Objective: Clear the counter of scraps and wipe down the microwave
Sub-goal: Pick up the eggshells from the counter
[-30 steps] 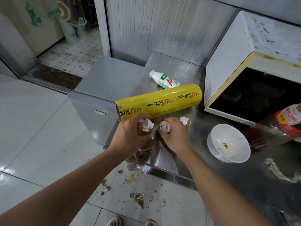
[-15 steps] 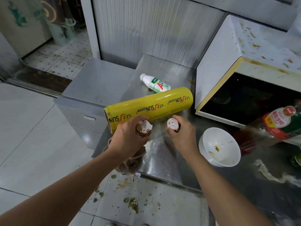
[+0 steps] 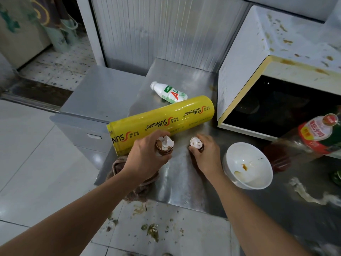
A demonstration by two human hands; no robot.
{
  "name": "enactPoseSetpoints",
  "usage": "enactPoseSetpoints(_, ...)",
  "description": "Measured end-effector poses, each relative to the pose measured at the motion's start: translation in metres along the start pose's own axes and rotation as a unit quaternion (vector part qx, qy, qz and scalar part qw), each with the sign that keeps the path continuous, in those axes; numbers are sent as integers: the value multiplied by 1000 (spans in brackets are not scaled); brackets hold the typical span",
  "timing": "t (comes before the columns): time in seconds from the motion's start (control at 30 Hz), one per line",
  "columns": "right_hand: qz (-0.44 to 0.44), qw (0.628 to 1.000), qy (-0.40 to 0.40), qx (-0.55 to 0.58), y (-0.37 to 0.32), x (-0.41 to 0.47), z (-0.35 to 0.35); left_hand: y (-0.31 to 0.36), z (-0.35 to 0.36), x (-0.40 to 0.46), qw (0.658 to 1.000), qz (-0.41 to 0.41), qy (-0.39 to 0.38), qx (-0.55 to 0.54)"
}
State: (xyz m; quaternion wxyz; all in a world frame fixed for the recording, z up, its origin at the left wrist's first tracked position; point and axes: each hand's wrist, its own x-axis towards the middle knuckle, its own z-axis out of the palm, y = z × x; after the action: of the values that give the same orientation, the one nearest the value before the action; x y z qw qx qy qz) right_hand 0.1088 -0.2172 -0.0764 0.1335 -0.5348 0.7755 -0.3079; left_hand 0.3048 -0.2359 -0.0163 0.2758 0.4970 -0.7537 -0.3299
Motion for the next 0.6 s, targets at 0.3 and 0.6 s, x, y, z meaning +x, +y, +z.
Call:
enactPoseSetpoints(0.3,-2,999,-3,42,9,-8,3,6,12,1,1000,5,1,-7)
enactPoseSetpoints(0.6,-3,998,-21,51,12,-12,0,10,16,-1,1000,4,-2,-9)
